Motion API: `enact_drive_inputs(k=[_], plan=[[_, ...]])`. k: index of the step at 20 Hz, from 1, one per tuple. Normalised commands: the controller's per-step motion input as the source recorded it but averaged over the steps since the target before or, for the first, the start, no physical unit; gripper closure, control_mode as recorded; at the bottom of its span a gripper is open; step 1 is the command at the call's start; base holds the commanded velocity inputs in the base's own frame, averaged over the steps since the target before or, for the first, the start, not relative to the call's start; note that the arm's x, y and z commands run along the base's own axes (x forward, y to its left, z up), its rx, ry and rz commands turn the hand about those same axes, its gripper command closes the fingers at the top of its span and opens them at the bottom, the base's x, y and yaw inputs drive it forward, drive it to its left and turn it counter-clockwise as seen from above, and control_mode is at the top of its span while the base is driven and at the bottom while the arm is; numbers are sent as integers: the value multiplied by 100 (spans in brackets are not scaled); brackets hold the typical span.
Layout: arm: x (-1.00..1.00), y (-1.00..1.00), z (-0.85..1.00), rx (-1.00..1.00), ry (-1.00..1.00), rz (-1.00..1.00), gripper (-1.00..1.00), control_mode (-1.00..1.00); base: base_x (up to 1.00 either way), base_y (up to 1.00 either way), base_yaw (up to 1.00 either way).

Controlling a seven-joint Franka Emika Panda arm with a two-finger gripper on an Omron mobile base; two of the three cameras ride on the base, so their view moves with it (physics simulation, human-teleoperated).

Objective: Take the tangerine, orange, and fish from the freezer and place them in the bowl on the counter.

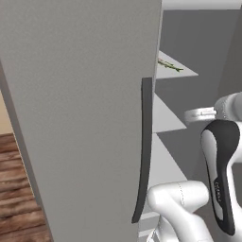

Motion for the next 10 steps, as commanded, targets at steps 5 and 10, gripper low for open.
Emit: enact_drive_inputs(k=[5,10], plan=[[19,0,55,0,-2,0,-100,-100,0,0,0],[18,0,46,0,0,0,-100,-100,0,0,0]])
